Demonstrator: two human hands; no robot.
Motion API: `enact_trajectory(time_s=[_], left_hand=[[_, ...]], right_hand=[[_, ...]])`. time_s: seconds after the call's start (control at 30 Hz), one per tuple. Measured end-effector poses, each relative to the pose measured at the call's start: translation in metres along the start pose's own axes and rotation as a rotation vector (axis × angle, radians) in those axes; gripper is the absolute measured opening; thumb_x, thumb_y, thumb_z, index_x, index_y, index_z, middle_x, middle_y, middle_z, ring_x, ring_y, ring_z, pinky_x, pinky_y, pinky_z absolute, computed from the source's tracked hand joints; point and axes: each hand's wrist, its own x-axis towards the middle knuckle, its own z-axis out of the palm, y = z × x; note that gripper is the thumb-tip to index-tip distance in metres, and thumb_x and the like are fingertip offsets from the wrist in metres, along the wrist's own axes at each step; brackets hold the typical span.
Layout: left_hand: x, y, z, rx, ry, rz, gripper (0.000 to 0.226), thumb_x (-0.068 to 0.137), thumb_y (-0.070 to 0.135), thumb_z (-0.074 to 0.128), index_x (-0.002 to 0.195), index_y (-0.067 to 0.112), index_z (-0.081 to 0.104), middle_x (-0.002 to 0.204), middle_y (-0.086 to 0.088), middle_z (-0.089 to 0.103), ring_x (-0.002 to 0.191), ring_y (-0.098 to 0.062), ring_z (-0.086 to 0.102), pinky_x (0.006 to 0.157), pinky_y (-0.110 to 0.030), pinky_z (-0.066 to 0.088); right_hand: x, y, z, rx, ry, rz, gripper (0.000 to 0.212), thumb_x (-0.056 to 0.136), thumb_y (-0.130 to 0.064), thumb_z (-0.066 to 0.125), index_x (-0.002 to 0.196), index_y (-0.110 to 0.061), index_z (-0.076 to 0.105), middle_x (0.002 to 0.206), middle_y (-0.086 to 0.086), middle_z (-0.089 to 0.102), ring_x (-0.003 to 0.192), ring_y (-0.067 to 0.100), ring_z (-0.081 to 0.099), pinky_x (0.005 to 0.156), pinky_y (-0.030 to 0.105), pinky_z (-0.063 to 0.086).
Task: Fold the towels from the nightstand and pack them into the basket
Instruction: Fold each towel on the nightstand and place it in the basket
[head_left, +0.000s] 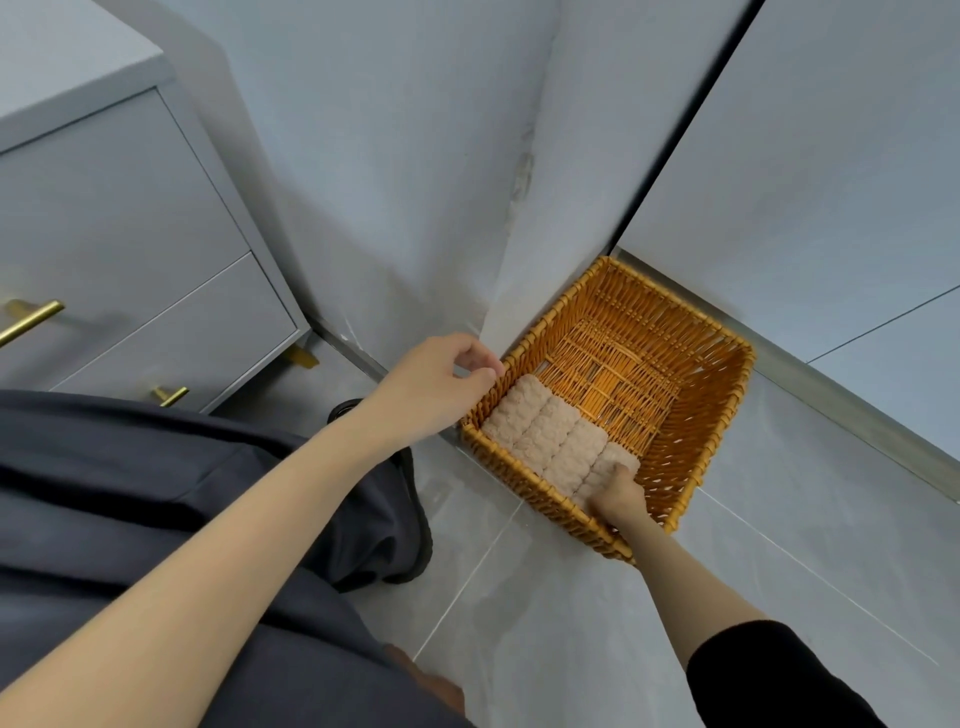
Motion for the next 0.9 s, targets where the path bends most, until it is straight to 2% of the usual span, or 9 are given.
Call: enact_trajectory(time_s=[0.13, 0.27, 0.37, 0.4, 0.53, 0.63, 0.7, 0.8, 0.9], left_hand=[[-0.003, 0.005, -0.003, -0.011, 0.012, -0.001, 0.017, 0.095, 0.021, 0.052, 0.088, 0.035, 0.057, 0.094, 0.024, 0.054, 0.089, 0.003, 0.055, 0.061, -0.006, 0.037], [-0.008, 0.011, -0.006, -0.042, 0.031, -0.002, 0.016, 0.095, 0.019, 0.052, 0.091, 0.032, 0.060, 0.094, 0.024, 0.054, 0.091, 0.003, 0.054, 0.072, -0.013, 0.035], [-0.018, 0.016, -0.012, -0.052, 0.045, 0.000, 0.013, 0.095, 0.019, 0.051, 0.097, 0.026, 0.062, 0.094, 0.024, 0.053, 0.096, -0.003, 0.054, 0.073, -0.015, 0.035], [-0.022, 0.018, -0.015, -0.062, 0.051, 0.004, 0.013, 0.095, 0.019, 0.051, 0.099, 0.025, 0.062, 0.095, 0.023, 0.054, 0.096, -0.003, 0.054, 0.074, -0.016, 0.036], [-0.038, 0.030, -0.033, -0.119, 0.092, 0.022, 0.016, 0.096, 0.018, 0.050, 0.094, 0.031, 0.059, 0.099, 0.016, 0.058, 0.100, -0.005, 0.055, 0.087, -0.024, 0.042], [-0.052, 0.038, -0.051, -0.147, 0.138, 0.043, 0.015, 0.096, 0.016, 0.049, 0.101, 0.026, 0.061, 0.103, 0.006, 0.061, 0.097, -0.007, 0.057, 0.077, -0.014, 0.042], [-0.063, 0.041, -0.064, -0.152, 0.173, 0.060, 0.017, 0.096, 0.016, 0.050, 0.109, 0.020, 0.061, 0.105, 0.000, 0.063, 0.097, -0.011, 0.060, 0.077, -0.015, 0.043], [-0.084, 0.045, -0.089, -0.170, 0.232, 0.084, 0.020, 0.096, 0.018, 0.052, 0.115, 0.017, 0.056, 0.107, -0.001, 0.063, 0.096, -0.013, 0.062, 0.084, -0.026, 0.049], [-0.106, 0.048, -0.118, -0.177, 0.309, 0.086, 0.020, 0.095, 0.018, 0.053, 0.114, 0.020, 0.054, 0.103, -0.002, 0.064, 0.095, -0.014, 0.063, 0.091, -0.036, 0.050]], right_hand=[[-0.003, 0.001, -0.004, 0.027, -0.035, 0.017, 0.065, 0.090, -0.008, 0.049, 0.149, -0.009, 0.021, 0.133, 0.021, 0.048, 0.112, 0.034, 0.057, 0.084, 0.032, 0.054], [-0.012, -0.010, -0.023, 0.088, 0.027, -0.030, 0.047, 0.094, -0.013, 0.045, 0.139, -0.005, 0.041, 0.124, 0.020, 0.057, 0.104, 0.032, 0.062, 0.089, 0.041, 0.054], [-0.037, -0.029, -0.047, 0.080, 0.056, -0.228, 0.036, 0.092, -0.015, 0.048, 0.127, -0.010, 0.053, 0.104, 0.008, 0.066, 0.082, 0.024, 0.067, 0.065, 0.029, 0.053], [-0.048, -0.036, -0.056, 0.070, 0.049, -0.295, 0.032, 0.092, -0.015, 0.049, 0.123, -0.012, 0.055, 0.097, 0.004, 0.065, 0.080, 0.024, 0.067, 0.063, 0.028, 0.051], [-0.100, -0.066, -0.089, 0.003, 0.005, -0.545, 0.021, 0.093, -0.021, 0.052, 0.112, -0.024, 0.061, 0.096, -0.004, 0.067, 0.080, 0.020, 0.068, 0.075, 0.035, 0.056], [-0.148, -0.090, -0.113, -0.055, -0.039, -0.733, 0.020, 0.096, -0.022, 0.049, 0.108, -0.034, 0.059, 0.097, -0.012, 0.067, 0.083, 0.011, 0.066, 0.079, 0.032, 0.054], [-0.179, -0.107, -0.125, -0.071, -0.081, -0.843, 0.022, 0.097, -0.021, 0.048, 0.111, -0.035, 0.058, 0.100, -0.016, 0.067, 0.088, 0.002, 0.063, 0.083, 0.029, 0.053], [-0.227, -0.136, -0.135, -0.090, -0.164, -0.969, 0.023, 0.097, -0.026, 0.052, 0.118, -0.030, 0.061, 0.098, -0.013, 0.069, 0.090, -0.004, 0.062, 0.087, 0.023, 0.049], [-0.269, -0.167, -0.137, -0.099, -0.178, -1.074, 0.023, 0.096, -0.032, 0.053, 0.117, -0.034, 0.062, 0.097, -0.013, 0.067, 0.088, 0.002, 0.063, 0.082, 0.023, 0.050]])
